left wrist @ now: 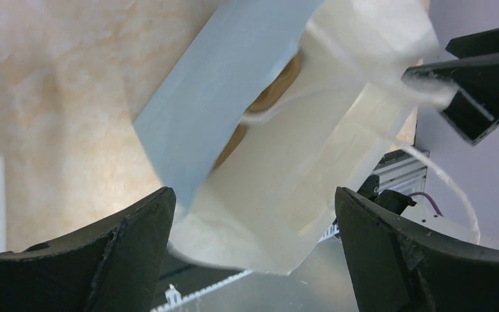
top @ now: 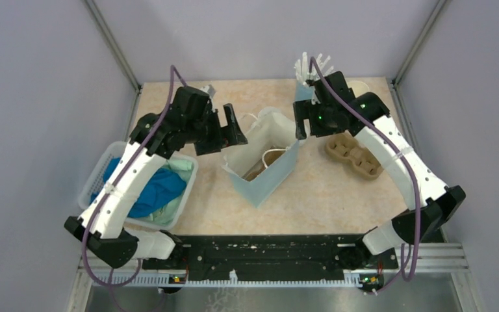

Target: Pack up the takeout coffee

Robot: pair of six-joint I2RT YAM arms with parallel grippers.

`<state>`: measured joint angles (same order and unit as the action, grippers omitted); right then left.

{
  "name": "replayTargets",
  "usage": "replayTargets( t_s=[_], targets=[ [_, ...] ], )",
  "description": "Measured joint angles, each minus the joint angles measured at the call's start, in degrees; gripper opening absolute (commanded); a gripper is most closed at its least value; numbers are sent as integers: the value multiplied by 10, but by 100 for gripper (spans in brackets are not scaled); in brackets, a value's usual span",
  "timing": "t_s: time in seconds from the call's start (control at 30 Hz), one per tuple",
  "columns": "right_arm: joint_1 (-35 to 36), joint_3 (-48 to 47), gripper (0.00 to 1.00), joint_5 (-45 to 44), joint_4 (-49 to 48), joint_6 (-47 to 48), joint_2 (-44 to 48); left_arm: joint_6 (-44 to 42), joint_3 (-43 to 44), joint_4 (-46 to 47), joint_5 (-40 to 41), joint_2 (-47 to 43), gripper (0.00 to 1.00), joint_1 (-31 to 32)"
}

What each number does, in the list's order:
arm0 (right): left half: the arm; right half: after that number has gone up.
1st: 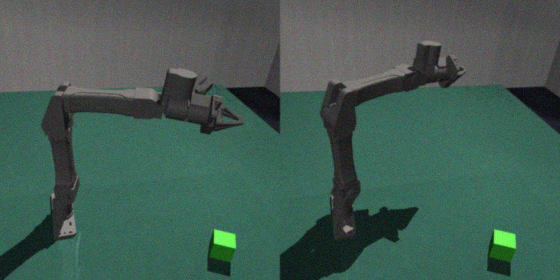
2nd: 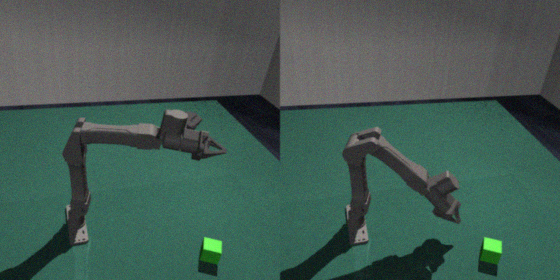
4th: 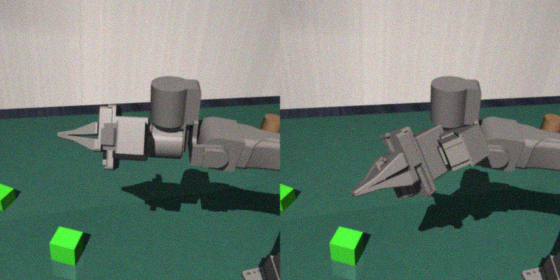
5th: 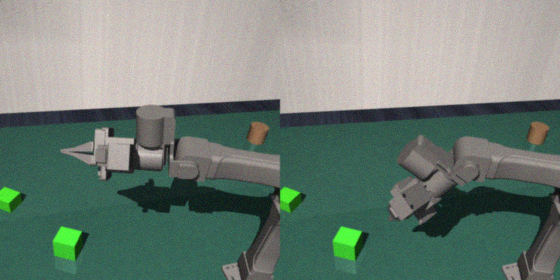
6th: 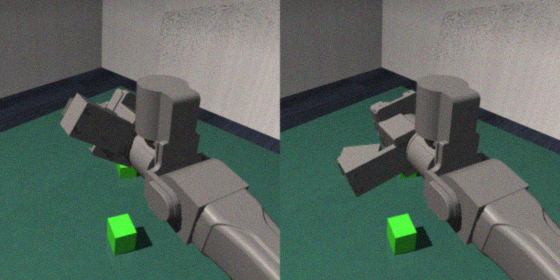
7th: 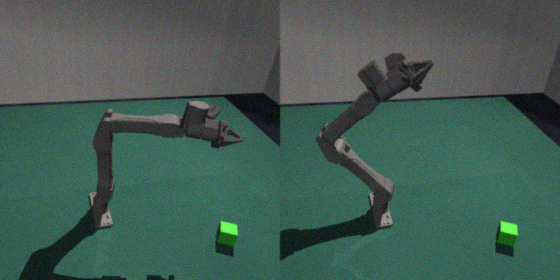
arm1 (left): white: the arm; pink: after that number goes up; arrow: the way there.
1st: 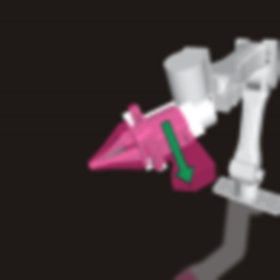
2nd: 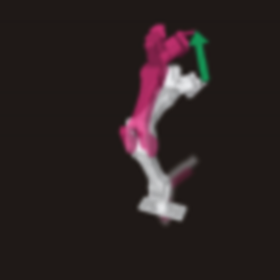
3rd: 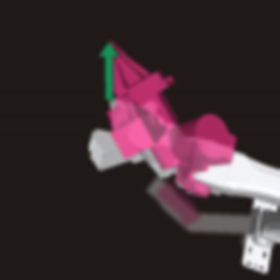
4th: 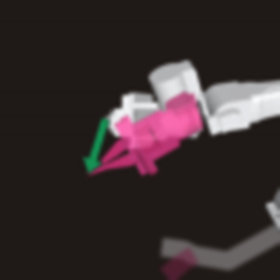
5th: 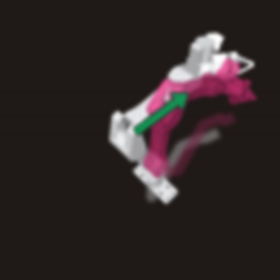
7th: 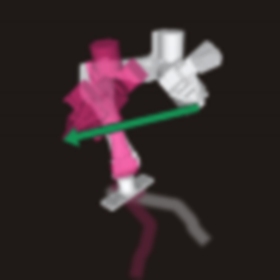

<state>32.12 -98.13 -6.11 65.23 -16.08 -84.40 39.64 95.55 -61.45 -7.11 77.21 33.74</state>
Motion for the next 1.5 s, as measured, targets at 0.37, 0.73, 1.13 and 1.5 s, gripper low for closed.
replayTargets(
  t_s=[0.37,0.73,1.13,1.5],
  targets=[
    [0,-22,67,41,-43,4,-47,115,-13,-129,44,-49,96,0],
    [0,-32,45,95,-96,45,-85,221,-135,-117,-39,-76,75,0],
    [36,-127,0,99,-61,38,-116,188,-61,-72,-25,-14,13,0],
    [41,-160,0,101,-8,-35,-53,54,121,-136,66,31,8,-19]
  ],
)
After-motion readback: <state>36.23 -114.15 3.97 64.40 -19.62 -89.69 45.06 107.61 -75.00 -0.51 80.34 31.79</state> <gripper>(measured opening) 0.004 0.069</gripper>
